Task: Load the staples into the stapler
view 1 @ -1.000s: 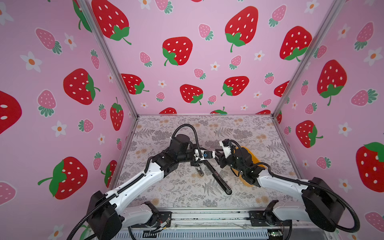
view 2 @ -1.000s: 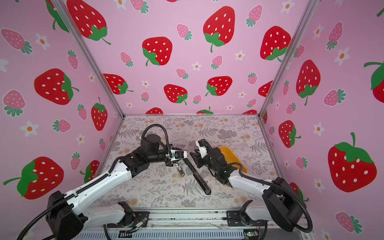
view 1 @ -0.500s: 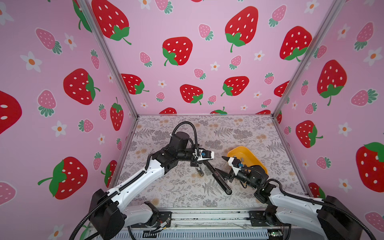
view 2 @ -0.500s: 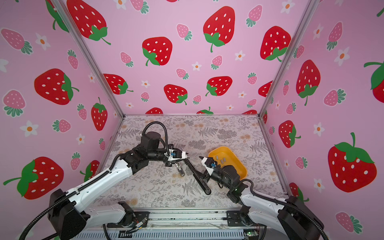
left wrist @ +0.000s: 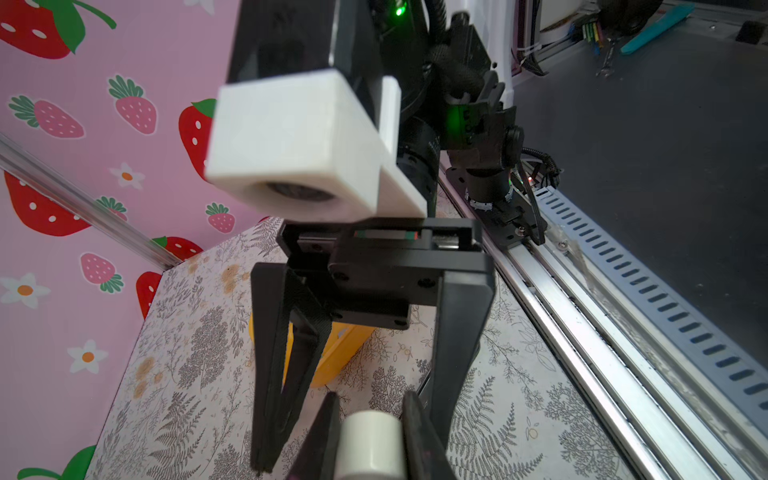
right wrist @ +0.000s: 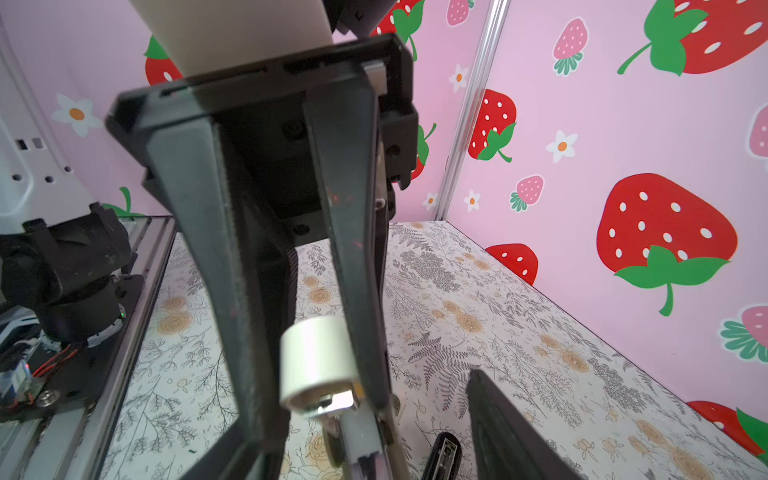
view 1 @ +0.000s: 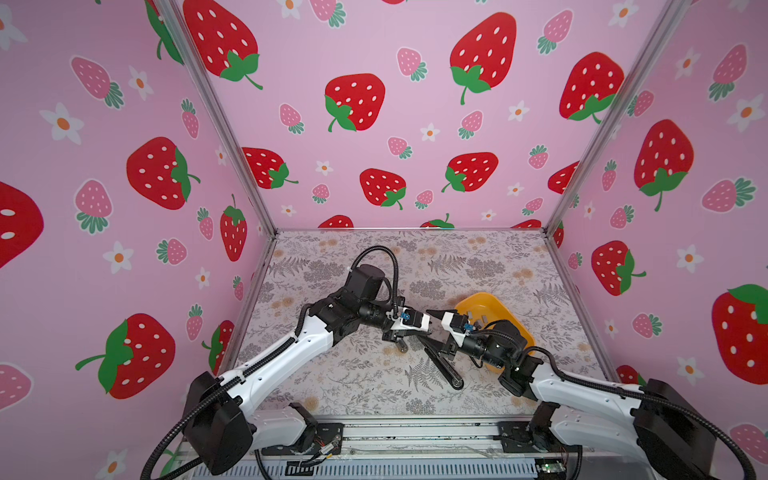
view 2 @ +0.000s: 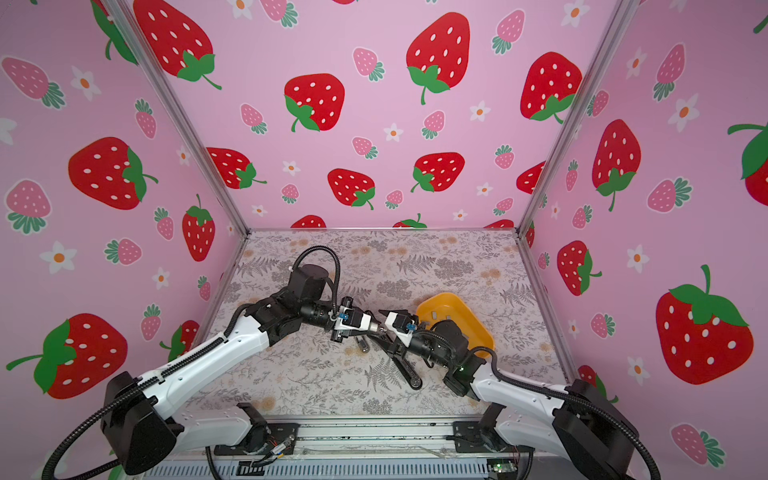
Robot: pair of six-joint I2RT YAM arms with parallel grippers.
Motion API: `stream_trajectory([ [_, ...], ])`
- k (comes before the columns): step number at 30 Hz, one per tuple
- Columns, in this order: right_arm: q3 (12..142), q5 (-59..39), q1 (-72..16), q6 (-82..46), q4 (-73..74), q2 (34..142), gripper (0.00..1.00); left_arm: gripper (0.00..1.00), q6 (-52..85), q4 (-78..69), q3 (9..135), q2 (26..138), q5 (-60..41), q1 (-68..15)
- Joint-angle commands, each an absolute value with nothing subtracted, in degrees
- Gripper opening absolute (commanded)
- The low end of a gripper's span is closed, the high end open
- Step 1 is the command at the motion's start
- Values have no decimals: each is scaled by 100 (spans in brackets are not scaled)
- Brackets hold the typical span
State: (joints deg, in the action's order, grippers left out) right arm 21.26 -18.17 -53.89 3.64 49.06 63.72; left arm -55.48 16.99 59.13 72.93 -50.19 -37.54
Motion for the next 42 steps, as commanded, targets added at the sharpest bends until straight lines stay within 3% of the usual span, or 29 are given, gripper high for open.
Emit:
stream_trajectory([
  [1,2314,-1916,-5430,485,4658,6503,63,0,-5646,1750,6182,7325,-5300,-3789],
  [17,2529,-1997,-5432,454,4501,6866,33,0,-5582,1674,6164,7282,-5344,-3789],
  [18,2542,-1967,-5436,430,4507,6879,32,3,-5560,1652,6152,7262,-5304,-3792],
  [20,2552,-1741,-5436,334,4475,6882,30,22,-5385,1368,6042,7204,-5152,-3784],
  [23,2544,-1115,-5417,30,4473,6870,28,40,-4962,627,5711,7055,-4819,-3751],
  [26,2495,-807,-5344,-188,4509,6826,22,50,-4499,79,5530,6929,-4333,-3655],
  [29,2466,-572,-5251,-352,4512,6794,17,52,-4166,-217,5492,6874,-3908,-3496],
  [34,2535,-126,-5124,-837,4403,6798,16,52,-3637,-862,5290,6851,-3016,-3173],
  [42,4000,232,-5342,-1464,2235,7523,6,52,-2913,-1611,4984,6766,-827,-2674],
])
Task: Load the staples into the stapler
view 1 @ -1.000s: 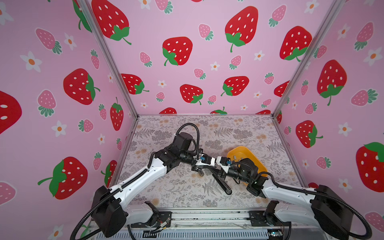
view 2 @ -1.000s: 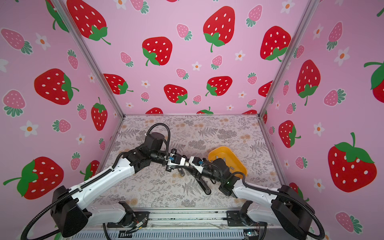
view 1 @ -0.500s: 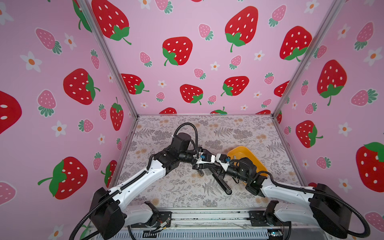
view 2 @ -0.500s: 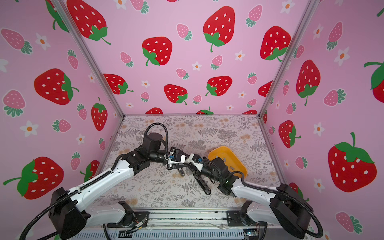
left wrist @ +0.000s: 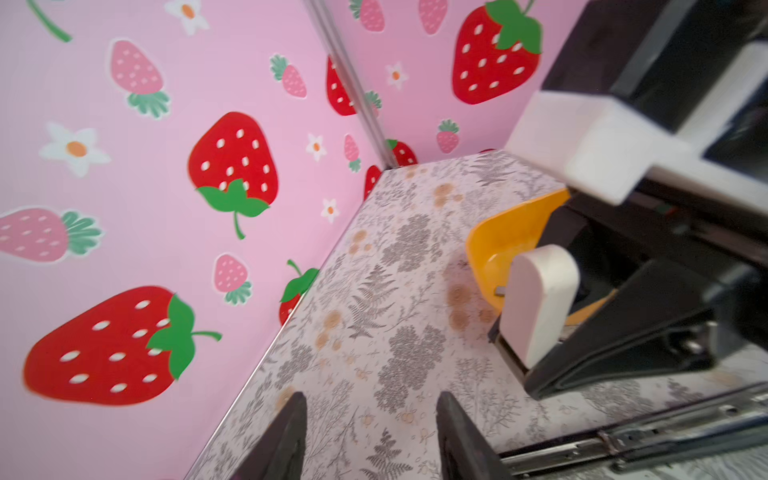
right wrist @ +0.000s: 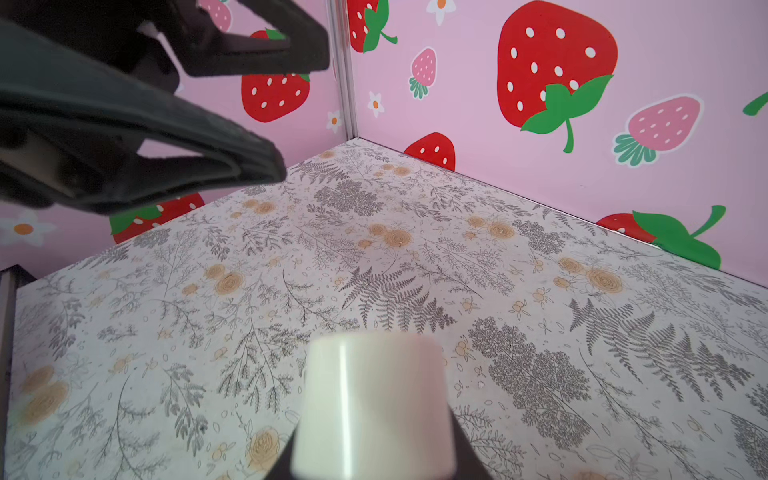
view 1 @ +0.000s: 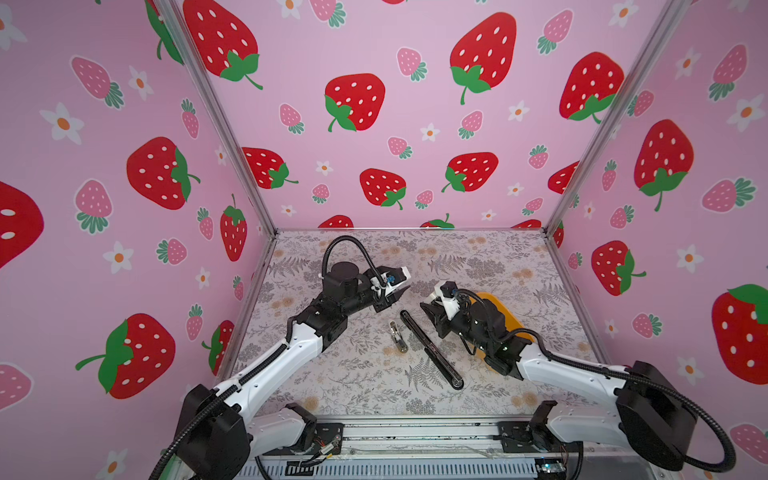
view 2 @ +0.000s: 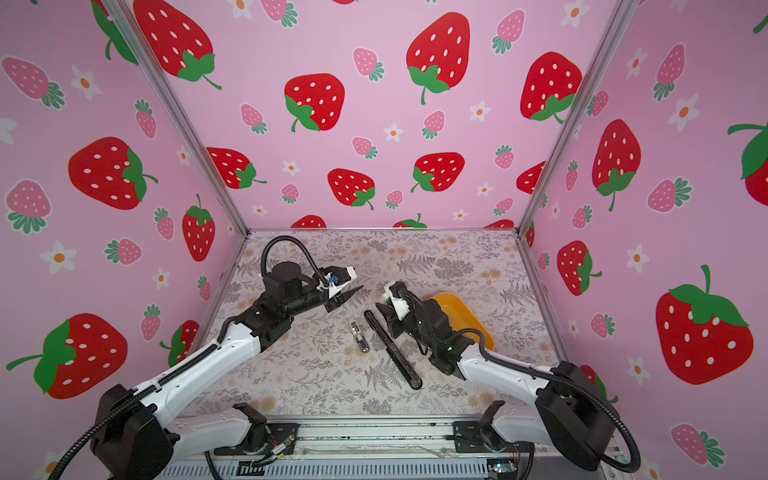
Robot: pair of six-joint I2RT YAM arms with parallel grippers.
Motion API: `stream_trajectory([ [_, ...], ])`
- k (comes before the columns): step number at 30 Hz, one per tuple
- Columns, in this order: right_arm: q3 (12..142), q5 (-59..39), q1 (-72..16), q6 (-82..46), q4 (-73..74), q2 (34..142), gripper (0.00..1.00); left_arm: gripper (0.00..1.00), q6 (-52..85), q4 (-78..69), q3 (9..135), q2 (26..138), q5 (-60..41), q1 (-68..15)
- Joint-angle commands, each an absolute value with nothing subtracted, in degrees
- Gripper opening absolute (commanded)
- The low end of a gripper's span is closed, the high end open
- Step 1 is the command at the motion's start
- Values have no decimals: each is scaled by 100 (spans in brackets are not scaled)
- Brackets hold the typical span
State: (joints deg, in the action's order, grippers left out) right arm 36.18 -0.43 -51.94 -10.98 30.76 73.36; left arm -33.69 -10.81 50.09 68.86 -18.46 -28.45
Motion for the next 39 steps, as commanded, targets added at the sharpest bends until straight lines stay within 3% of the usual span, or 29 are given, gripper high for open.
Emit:
stream_trajectory([
  [1,4048,343,-5433,-1516,2180,7589,6,52,-2834,-1619,4984,6768,-590,-2604],
  [7,4916,1424,-6313,-2428,831,8119,11,52,-2980,-1467,5027,6763,271,-2481],
  [14,5610,1557,-7187,-2997,-44,9031,12,52,-2545,-1524,5025,6661,464,-2177],
  [27,6424,1334,-7258,-3300,-404,10640,14,53,-2332,-1494,5060,6691,528,-1995],
  [39,6395,1441,-7333,-3623,-445,10760,20,52,-2286,-1384,5124,6711,388,-1943],
])
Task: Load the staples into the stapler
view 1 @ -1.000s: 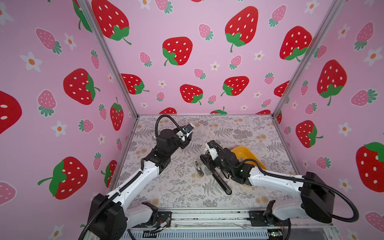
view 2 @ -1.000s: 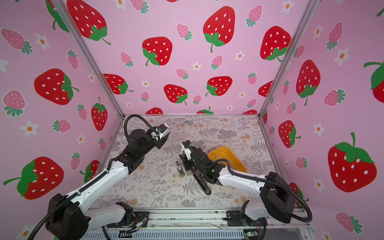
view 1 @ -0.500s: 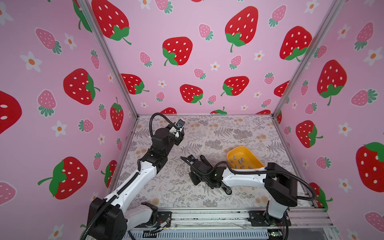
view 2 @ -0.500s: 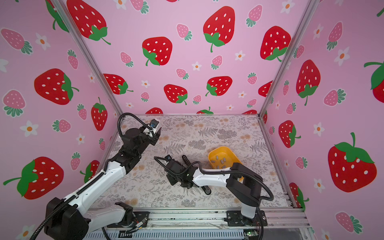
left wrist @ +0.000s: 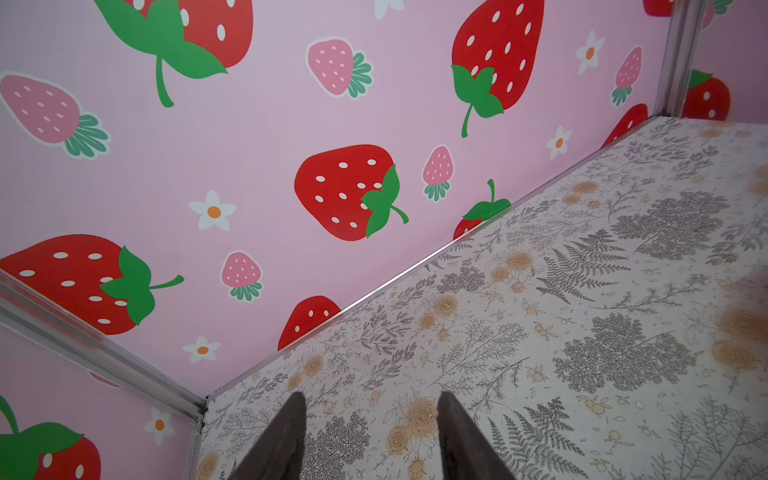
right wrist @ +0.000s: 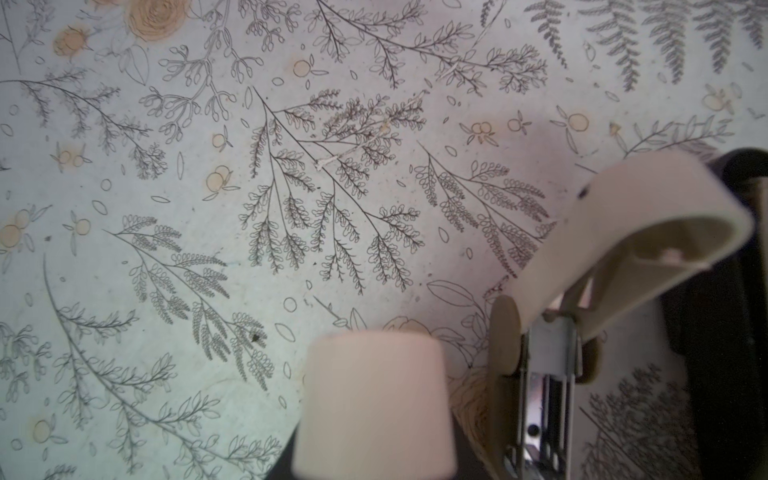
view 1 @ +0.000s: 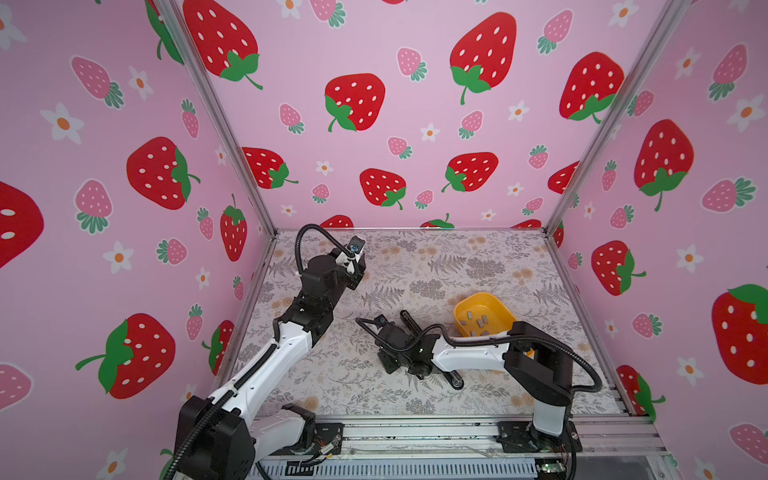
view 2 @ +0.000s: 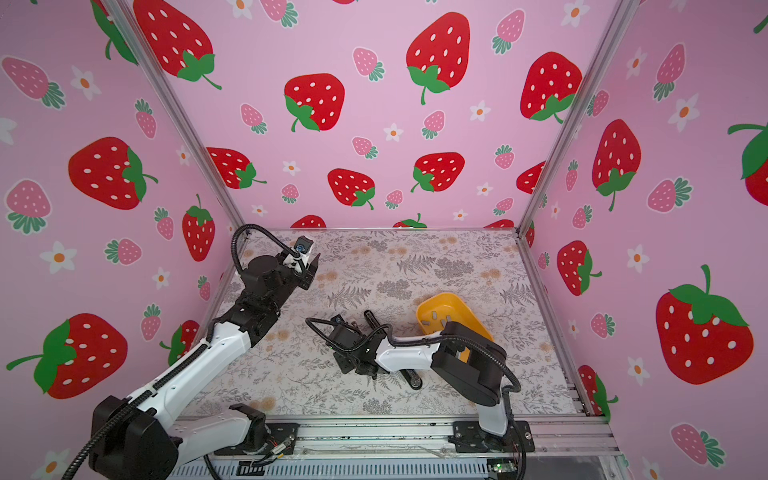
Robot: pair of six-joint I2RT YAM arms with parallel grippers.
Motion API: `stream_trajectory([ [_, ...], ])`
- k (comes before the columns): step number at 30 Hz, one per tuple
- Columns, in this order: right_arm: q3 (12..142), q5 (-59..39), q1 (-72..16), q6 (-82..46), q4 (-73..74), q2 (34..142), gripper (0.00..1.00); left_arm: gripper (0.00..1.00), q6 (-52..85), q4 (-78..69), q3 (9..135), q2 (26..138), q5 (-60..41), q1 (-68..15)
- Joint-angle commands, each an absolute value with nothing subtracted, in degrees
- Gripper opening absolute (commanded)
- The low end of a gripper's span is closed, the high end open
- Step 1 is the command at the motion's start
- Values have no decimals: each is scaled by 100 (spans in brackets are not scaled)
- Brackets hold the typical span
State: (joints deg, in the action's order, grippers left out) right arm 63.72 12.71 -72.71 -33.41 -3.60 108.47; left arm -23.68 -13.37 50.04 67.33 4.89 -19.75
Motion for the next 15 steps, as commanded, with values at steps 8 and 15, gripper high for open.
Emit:
stream_trajectory([
  [8,5992,1600,-7409,-3811,-406,10379,30,52,-2211,-1362,5150,6768,246,-1929],
  [15,5859,1389,-7453,-3901,-215,10457,37,52,-2202,-1361,5159,6784,211,-1916],
])
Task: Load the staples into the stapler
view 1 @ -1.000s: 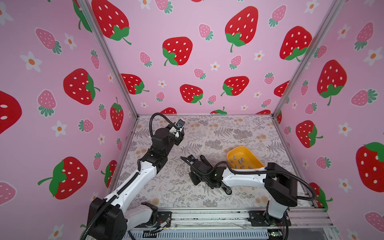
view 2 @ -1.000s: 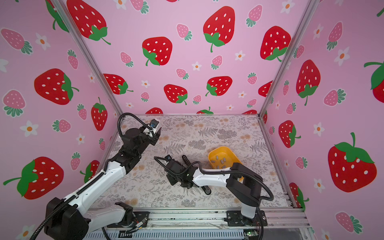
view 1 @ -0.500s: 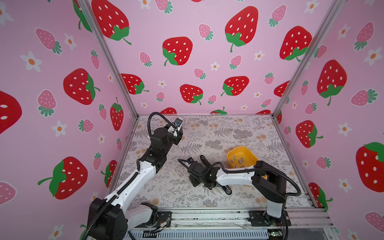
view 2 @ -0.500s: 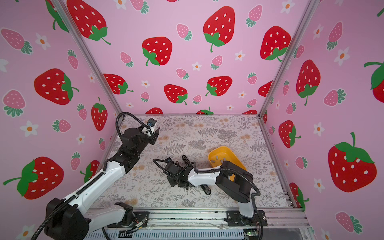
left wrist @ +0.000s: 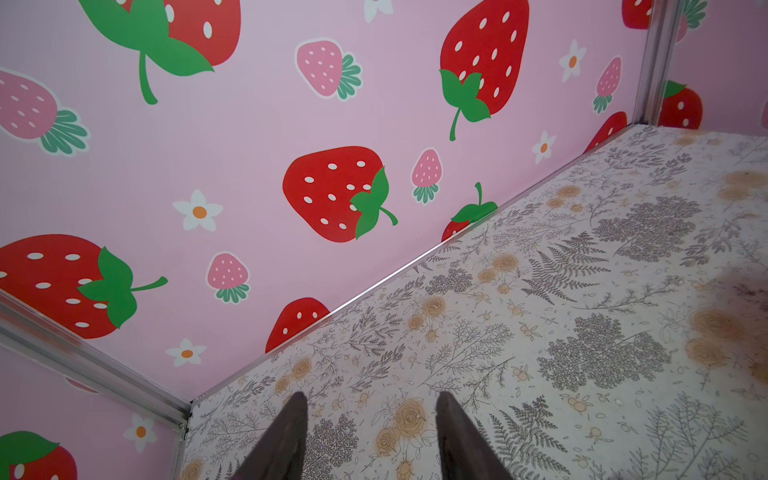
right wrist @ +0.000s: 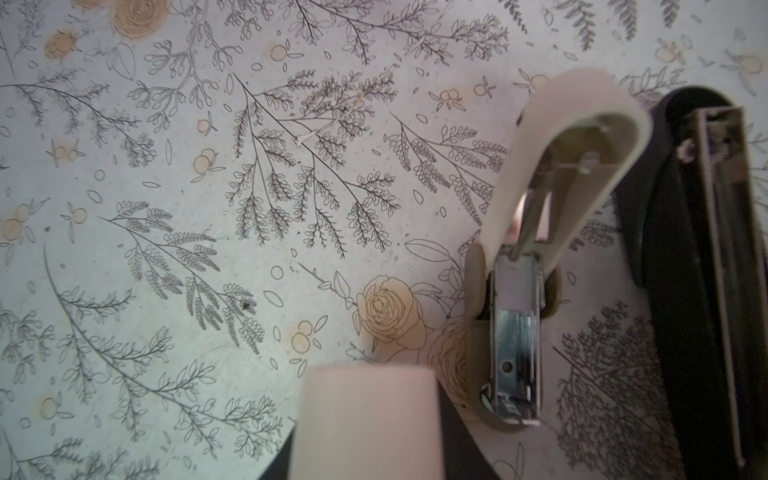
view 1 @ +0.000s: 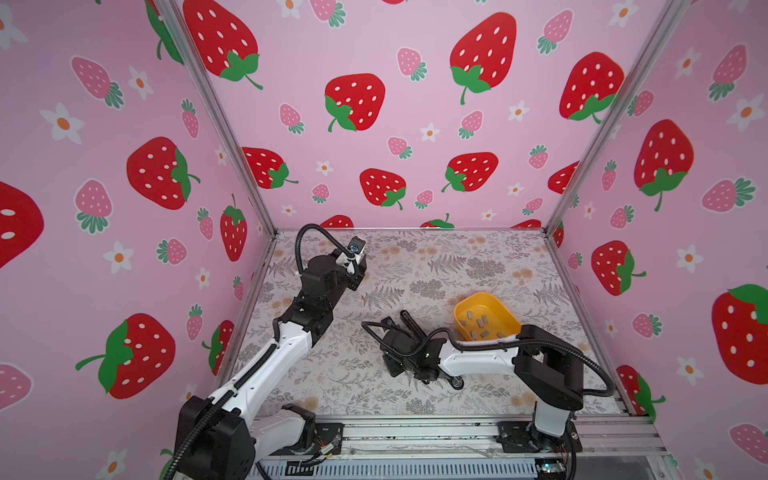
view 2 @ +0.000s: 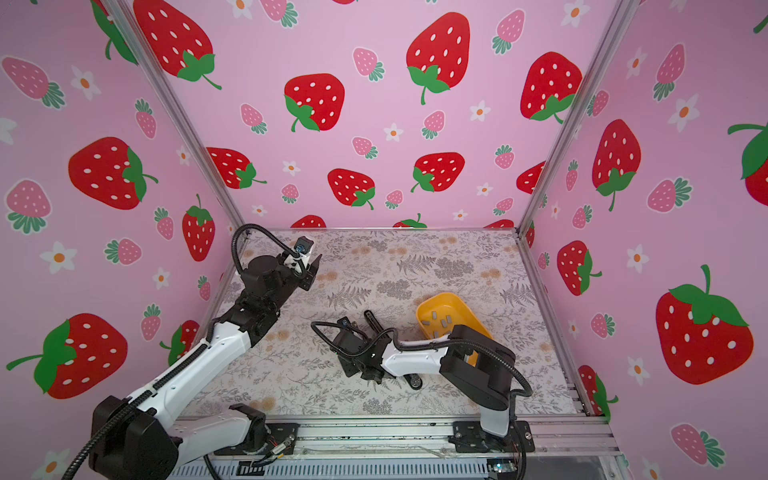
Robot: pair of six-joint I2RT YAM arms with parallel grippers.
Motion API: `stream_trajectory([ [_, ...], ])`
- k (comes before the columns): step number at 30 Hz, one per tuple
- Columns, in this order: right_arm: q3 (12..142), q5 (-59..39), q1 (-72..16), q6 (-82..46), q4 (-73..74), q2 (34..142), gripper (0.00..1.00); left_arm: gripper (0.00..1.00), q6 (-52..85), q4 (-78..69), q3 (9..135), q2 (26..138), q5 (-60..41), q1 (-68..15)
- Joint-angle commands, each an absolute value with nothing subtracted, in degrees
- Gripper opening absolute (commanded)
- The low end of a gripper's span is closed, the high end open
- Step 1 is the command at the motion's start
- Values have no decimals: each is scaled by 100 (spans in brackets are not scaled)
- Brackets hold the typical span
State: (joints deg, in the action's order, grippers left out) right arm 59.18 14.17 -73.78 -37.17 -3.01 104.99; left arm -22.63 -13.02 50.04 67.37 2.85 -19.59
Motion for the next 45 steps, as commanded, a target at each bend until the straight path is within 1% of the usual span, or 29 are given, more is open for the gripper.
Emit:
stream_trajectory([
  [1,5862,1388,-7461,-3910,-200,10488,39,52,-2193,-1345,5168,6785,201,-1909],
  [5,5854,1412,-7462,-3926,-187,10507,44,52,-2131,-1336,5177,6790,185,-1881],
  [7,5847,1469,-7462,-3937,-231,10403,49,52,-2136,-1328,5177,6785,166,-1873],
  [9,5842,1553,-7458,-3946,-308,10225,51,52,-2128,-1322,5187,6776,150,-1864],
  [11,5821,1669,-7462,-3940,-405,9994,51,52,-2109,-1323,5200,6776,132,-1863],
  [12,5808,1734,-7462,-3944,-469,9845,55,52,-2096,-1323,5194,6768,119,-1860],
  [13,5794,1803,-7462,-3935,-552,9693,56,52,-2090,-1323,5200,6767,114,-1855],
  [17,5748,2145,-7462,-3879,-932,8963,56,53,-2006,-1250,5243,6776,122,-1857],
  [19,5737,2488,-7452,-3820,-1208,8498,56,54,-1876,-1169,5318,6786,153,-1856],
  [21,5718,2970,-7414,-3778,-1511,8014,55,59,-1632,-1078,5417,6794,159,-1846],
  [23,5661,3350,-7278,-3635,-1767,7496,54,67,-1184,-1051,5533,6795,80,-1845],
  [24,5658,3505,-7145,-3567,-1993,7234,53,71,-983,-1013,5599,6794,-28,-1844],
  [26,5622,3860,-6788,-3547,-2424,6761,52,75,-707,-863,5766,6802,-242,-1837],
  [27,5544,4012,-6561,-3485,-2526,6473,49,77,-531,-724,5881,6809,-308,-1838],
  [28,5399,4081,-6259,-3360,-2531,6205,47,78,-374,-634,5981,6812,-372,-1832],
  [29,5261,3994,-5919,-3240,-2523,6015,46,80,-285,-602,6028,6799,-466,-1826],
  [31,5034,3430,-4981,-2981,-2536,5757,46,91,-77,-703,6004,6743,-586,-1778],
  [33,4762,2946,-4223,-2800,-2450,5683,46,99,-43,-963,5842,6645,-659,-1747],
  [36,4383,2057,-3413,-2522,-2182,6002,46,99,46,-1432,5507,6452,-479,-1740],
  [38,4265,1687,-3116,-2454,-2090,6454,46,99,169,-1571,5377,6373,-314,-1732],
  [42,4097,1489,-2871,-2374,-1703,7253,44,99,-74,-1211,5565,6466,-374,-1735],
  [45,4182,1426,-2729,-2314,-1566,7726,43,99,8,-985,5758,6645,-214,-1739],
])
